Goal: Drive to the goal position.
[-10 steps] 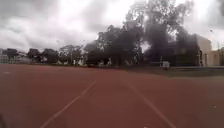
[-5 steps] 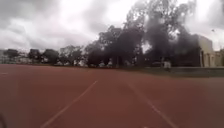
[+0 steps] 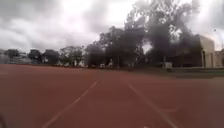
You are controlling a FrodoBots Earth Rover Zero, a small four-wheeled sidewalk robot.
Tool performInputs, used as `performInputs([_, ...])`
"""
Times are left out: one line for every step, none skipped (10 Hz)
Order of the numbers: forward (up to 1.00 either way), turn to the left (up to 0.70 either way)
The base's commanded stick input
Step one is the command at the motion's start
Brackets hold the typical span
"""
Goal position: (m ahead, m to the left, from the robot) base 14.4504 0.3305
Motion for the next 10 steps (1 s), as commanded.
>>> performInputs([0.70, 0.00])
performInputs([0.70, 0.00])
performInputs([0.70, 0.00])
performInputs([0.70, 0.00])
performInputs([0.70, 0.00])
performInputs([0.70, 0.00])
performInputs([0.70, 0.00])
performInputs([0.70, 0.00])
performInputs([0.70, 0.00])
performInputs([0.70, 0.00])
